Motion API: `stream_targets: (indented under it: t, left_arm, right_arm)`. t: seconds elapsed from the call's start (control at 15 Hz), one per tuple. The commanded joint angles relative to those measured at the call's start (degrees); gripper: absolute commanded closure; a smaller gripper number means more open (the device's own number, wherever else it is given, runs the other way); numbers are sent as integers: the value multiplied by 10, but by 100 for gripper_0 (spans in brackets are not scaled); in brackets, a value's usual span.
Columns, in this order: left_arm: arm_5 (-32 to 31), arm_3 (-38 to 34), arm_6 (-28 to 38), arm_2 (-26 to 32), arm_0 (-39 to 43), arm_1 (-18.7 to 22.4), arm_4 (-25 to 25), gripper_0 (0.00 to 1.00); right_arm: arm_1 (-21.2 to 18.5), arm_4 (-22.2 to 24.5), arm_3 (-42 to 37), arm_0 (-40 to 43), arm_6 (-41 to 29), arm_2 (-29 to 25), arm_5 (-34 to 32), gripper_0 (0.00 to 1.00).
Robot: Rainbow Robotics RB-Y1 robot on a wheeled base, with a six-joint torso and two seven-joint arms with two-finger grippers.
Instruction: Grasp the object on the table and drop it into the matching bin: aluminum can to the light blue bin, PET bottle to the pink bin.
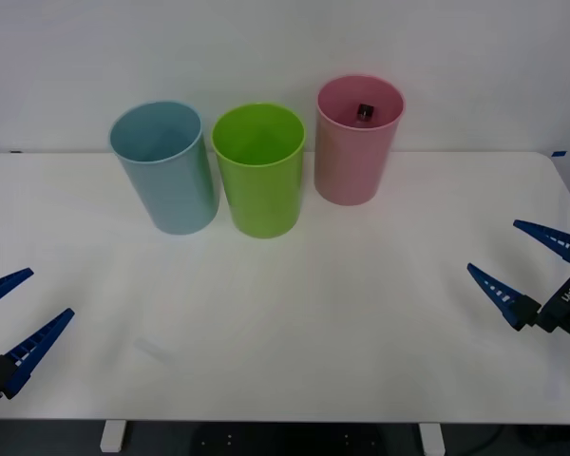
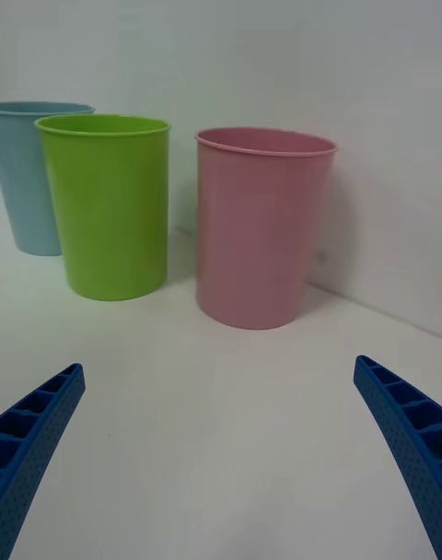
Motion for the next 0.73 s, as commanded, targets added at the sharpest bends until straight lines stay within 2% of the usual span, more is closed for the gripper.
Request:
stream_targets:
  t: [0.07, 0.47, 0.73]
  left_arm:
    - [0, 0, 0, 0, 0, 0, 0, 0]
    - [0, 0, 0, 0, 0, 0, 0, 0]
    - [0, 0, 0, 0, 0, 0, 0, 0]
  right_arm:
    - [12, -2, 0, 19, 0, -25, -35, 0]
    - [12, -3, 0, 37, -4, -33, -68, 0]
    - [12, -3, 0, 37, -4, -33, -68, 0]
